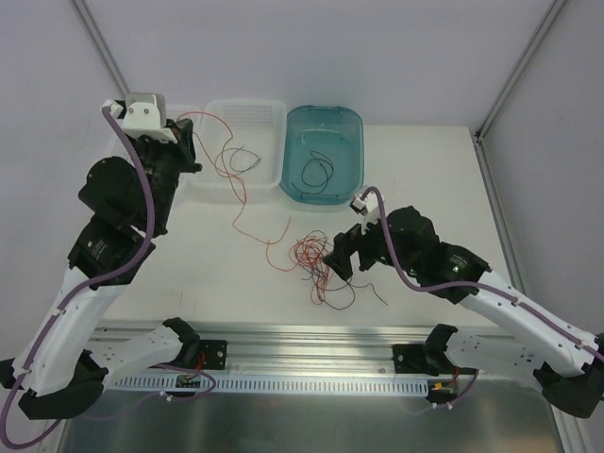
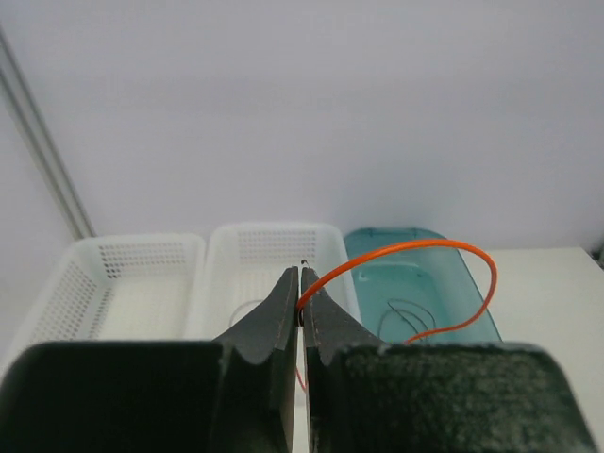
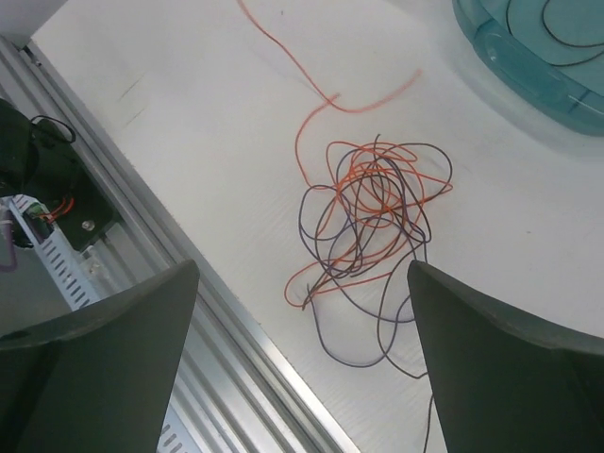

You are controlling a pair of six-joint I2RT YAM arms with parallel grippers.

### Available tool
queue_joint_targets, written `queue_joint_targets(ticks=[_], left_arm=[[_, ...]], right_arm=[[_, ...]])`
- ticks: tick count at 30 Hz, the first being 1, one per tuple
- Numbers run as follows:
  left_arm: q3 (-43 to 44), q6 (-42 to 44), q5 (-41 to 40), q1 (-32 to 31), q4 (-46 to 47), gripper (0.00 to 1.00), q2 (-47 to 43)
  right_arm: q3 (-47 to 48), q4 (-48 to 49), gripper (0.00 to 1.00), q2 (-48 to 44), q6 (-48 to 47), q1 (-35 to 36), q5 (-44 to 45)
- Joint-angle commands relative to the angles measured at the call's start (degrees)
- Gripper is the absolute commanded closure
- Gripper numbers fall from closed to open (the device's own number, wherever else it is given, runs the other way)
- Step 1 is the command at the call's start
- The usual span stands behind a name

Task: Untangle the cables

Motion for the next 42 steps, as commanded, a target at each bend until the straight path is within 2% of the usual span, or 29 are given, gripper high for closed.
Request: queue_joint_targets(ticks=[1,5,12,13,15,18,23,29,35,42], left_arm=[[8.5,10.3,-4.9,2.6,-0.6,1.0,3.7],[16.2,14.1,-5.4,6.3,-0.6,1.0,10.6],[32.5,17.7,-3.5,21.4,-0.6,1.0,22.2],[37.0,17.9,-3.1,24.3,-0.6,1.0,25.3],[44.1,18.9,-2.4,26.5,-0.6,1.0,28.4],[48.5,17.0,1.3,31.3,2.0,1.0,32.3],[48.7,6.4,10.8,41.6,6.3,1.0,36.6],[44.4,0.9,13.7,46.9,13.6,1.0,43.4],[37.8,-2.2,13.7,47.5,13.9,1.0,47.9],[23.9,-2.1,10.5,47.6,13.9,1.0,50.3]], right_arm=[[-2.8,0.2,0.02,0.4,-2.4,0.3,4.3],[-4.5,0.1,0.02,2.6,-1.7,0.3,3.6],[-6.1,0.4,0.01,6.1,-1.3,0.3,0.8],[-6.0,0.2,0.01,6.9,-1.3,0.2,0.8],[-5.5,-0.2,0.01,7.8,-1.3,0.2,0.4],[-4.3,-0.8,0.01,9.8,-1.1,0.2,-0.8],[-3.3,-1.7,0.0,12.6,-1.0,0.0,-3.1],[-1.9,-2.7,0.01,16.4,-0.9,-0.9,-4.8],[-3.3,-1.9,0.0,17.8,0.0,-3.0,-6.2],[-4.5,-1.6,0.0,18.8,0.1,-4.0,-7.5]])
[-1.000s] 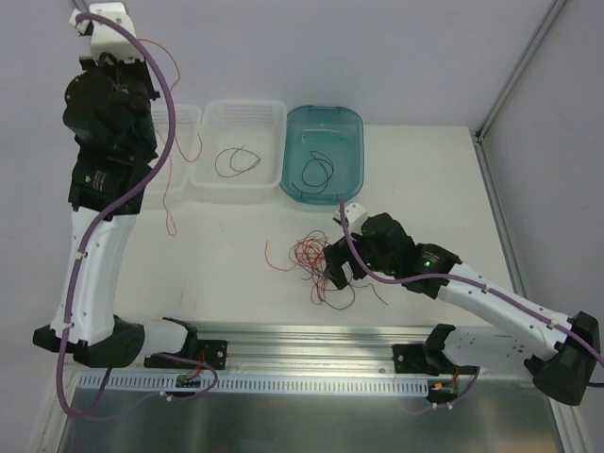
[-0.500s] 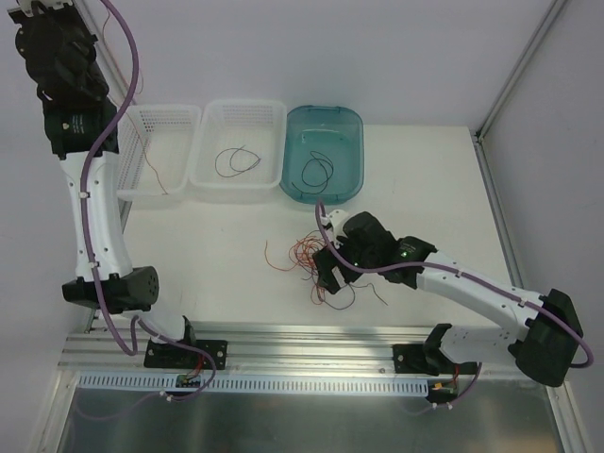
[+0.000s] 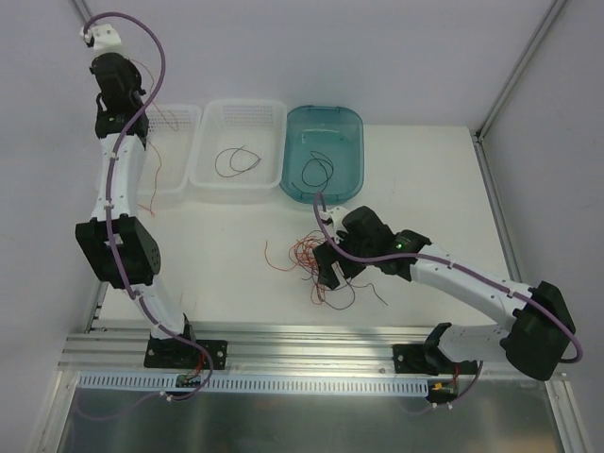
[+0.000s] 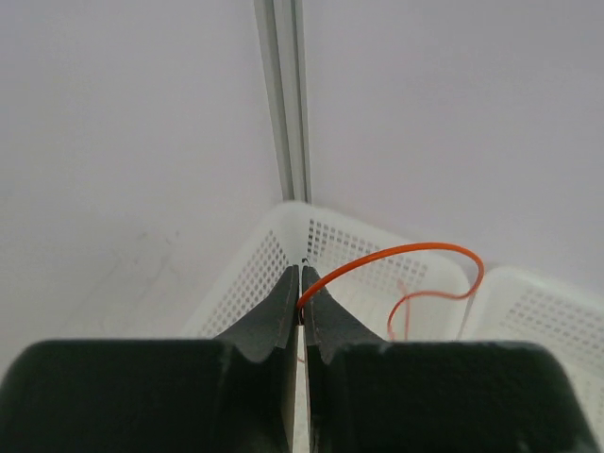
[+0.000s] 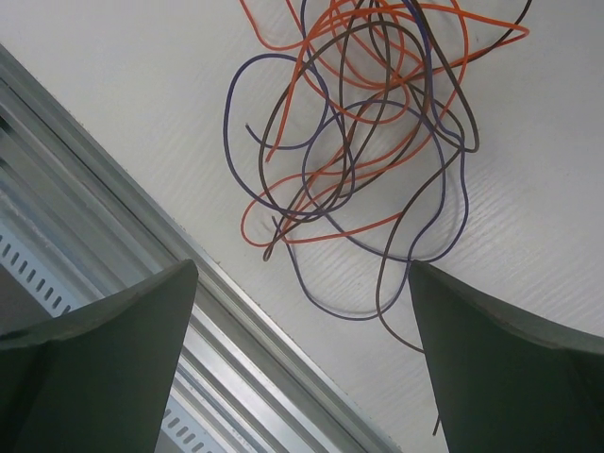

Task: Untangle the cables

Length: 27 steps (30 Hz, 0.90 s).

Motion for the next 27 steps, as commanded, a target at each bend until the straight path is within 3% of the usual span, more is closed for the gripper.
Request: queue_joint_targets(ticks=[1,8,15,18,19,23,27], left_arm=[[-4.7,-1.1,-2.4,0.1,2.9,1.0,0.5],[-10.6,-2.1,-7.0,1.2,1.8,1.0,7.8],[-10.4,-7.6,-7.2,2.6,-7.1,0.99,11.4],[-10.9,-8.9,-5.3,2.8,-8.6,0.65,8.5],[-11.1,-9.0,-3.9,2.8,-9.3,0.44,7.3],[-13.5,-12.3,1.0,2.8,-10.1,0.14,-0.7],[-19.6,-15.5,3.6,2.8,-10.3,0.02,-10.2]], right_arm=[[0.0,0.4,0.0,0.6,0.3,-0.4,-1.7],[-0.4,0.4,0.0,0.5,0.7,-0.7,-1.5],[-1.0,-0.7,0.0,-0.8,0.6,-0.9,0.3],[-1.5,-0.5,0.0,-1.4,0.6,-0.8,0.3],[-1.7,-0.5,0.0,-2.0,0.7,-0.8,0.2],[-2.9,0.2,0.0,-3.5,0.8,-0.8,0.8],[-4.0,1.3,0.0,-5.1,0.8,-0.9,1.0]])
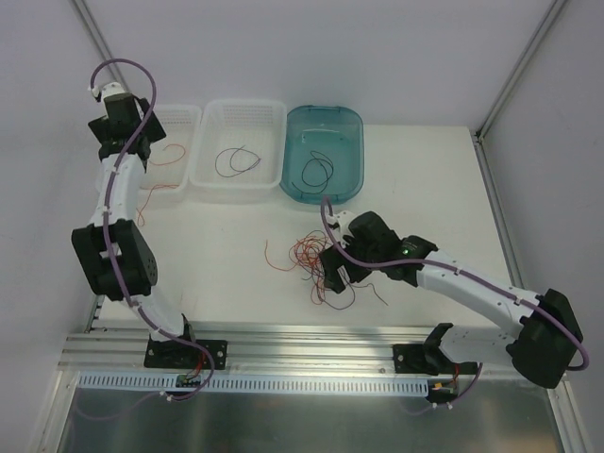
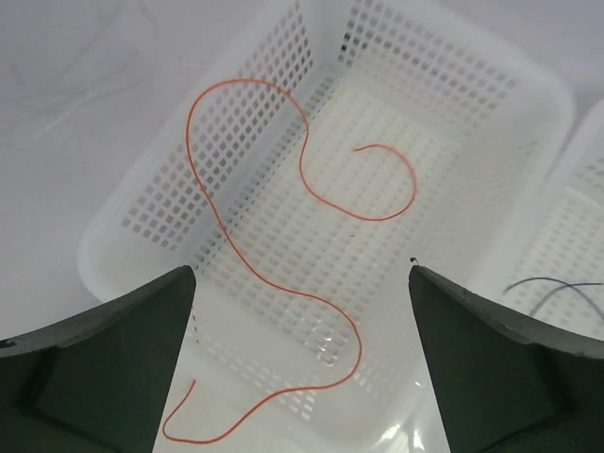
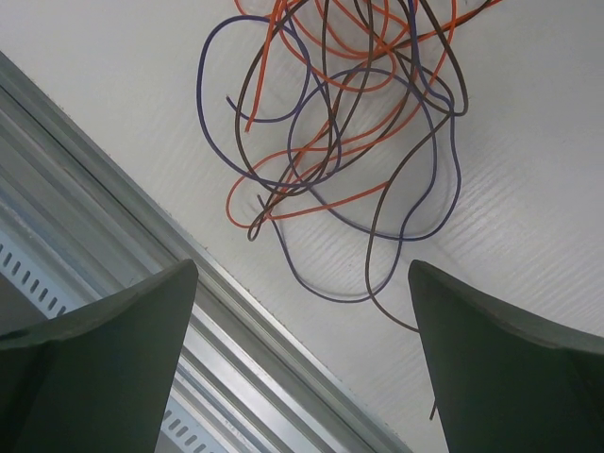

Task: Untangle the cables

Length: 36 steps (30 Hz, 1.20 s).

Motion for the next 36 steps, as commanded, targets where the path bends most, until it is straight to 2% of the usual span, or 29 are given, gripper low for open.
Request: queue_joint_targets(ticks=[1,4,7,9,13,19,25,29,32,33,36], left_arm=[[-6.3,-4.6,4.1,0.1,0.7,0.01,-11.7],[-11.4,-1.4,7.4,0.1,1.2,0.01,-15.5],[-20.9,8.6,9.6,0.2,3.2,0.01,-18.2],[-26.5,11.6,11.0,0.9,9.2,0.01,-21.5],[-43.0,15.3,16.9,4.3,21.5,0.01,-27.1],[-54.2,21.1,18.3,7.1,34.0,0.01,-26.0],[-54.3,23.2,20.5,9.6,38.6,0.01,-20.8],[-52.8,27.0,22.3,10.1,40.0,0.05,-17.2],[-50.8,29.0,23.4,10.1,40.0,0.14,-13.9],[-50.5,29.2,23.4,10.0,40.1,0.22,-13.3],[-49.6,29.9,22.8,10.1,40.8,0.36,-11.2]], right_arm=[[-1.2,1.9,0.0,-3.1,0.4,-0.2,0.5],[-2.3,3.0,0.0,-4.5,0.5,-0.3,0.2],[-4.1,4.6,0.0,-6.2,0.5,-0.2,-0.8],[-5.1,5.5,0.01,-7.3,0.6,-0.2,-1.1],[-7.5,7.7,0.0,-8.4,0.9,-0.3,-2.0],[-8.7,7.9,0.01,-9.9,-0.4,-0.2,-2.7],[-8.9,7.7,0.0,-9.4,-1.6,-0.2,-2.7],[-8.5,7.7,0.0,-8.0,-1.6,-0.2,-3.2],[-7.8,7.7,0.0,-6.5,-1.7,-0.3,-2.9],[-7.8,7.7,0.0,-5.7,-1.8,-0.3,-3.0],[-6.8,7.3,0.0,-4.6,-2.1,-0.4,-3.1]])
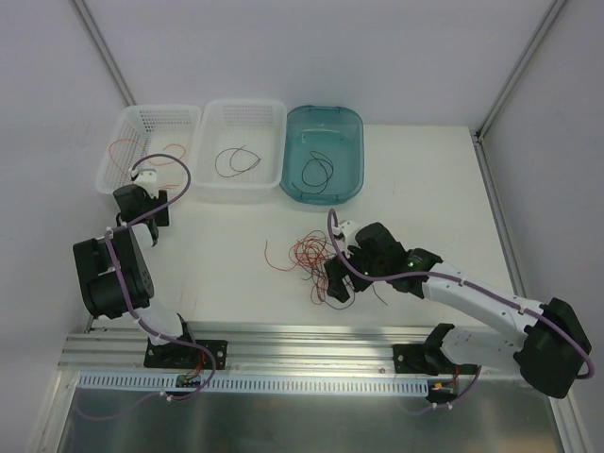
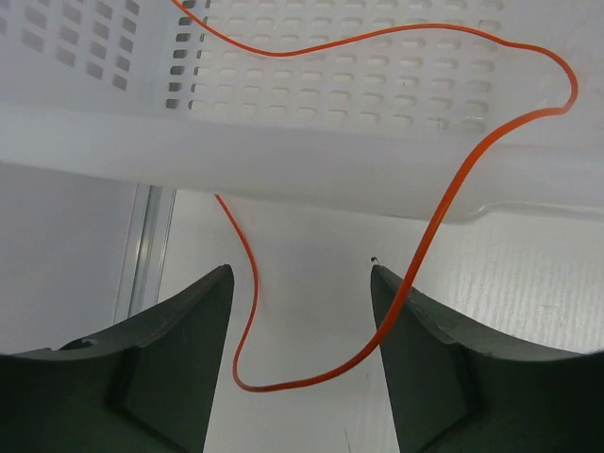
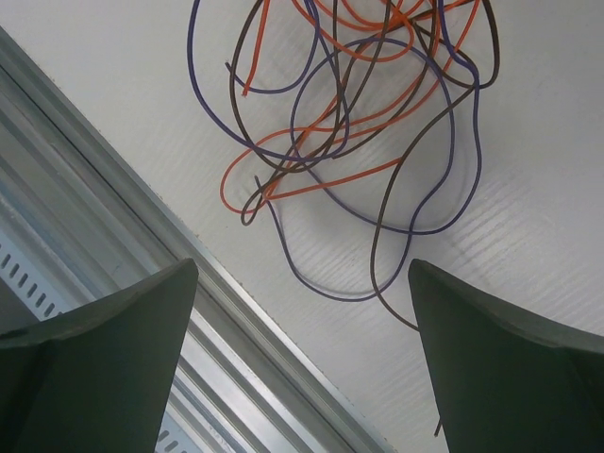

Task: Untangle the cables

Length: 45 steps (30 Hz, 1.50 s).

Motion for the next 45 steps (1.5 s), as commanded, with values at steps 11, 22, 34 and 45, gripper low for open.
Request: queue_joint_targets(ticks=[11,22,34,45], left_arm=[[2.1,2.9,0.2,0.2,6.7,1.0,1.6],[7.2,-3.8,-1.4,0.0,-13.6,1.0,-13.3],[33.9,-16.3,-3.7,-2.4,-32.6,1.0,-14.7],[56.2,-22.2,-10.0,-4.8,-32.8,1.0,10.7]], right_arm=[[3.5,1.3,0.0,3.2,-0.9,-0.5,-1.6],[2.5,1.7,0.01,0.6,0.1,-0.8,0.5],[2.0,0.1,0.01,-1.8,1.0,-0.8,1.1],[4.0,-1.9,0.01,0.9,1.4,-0.9,1.3]])
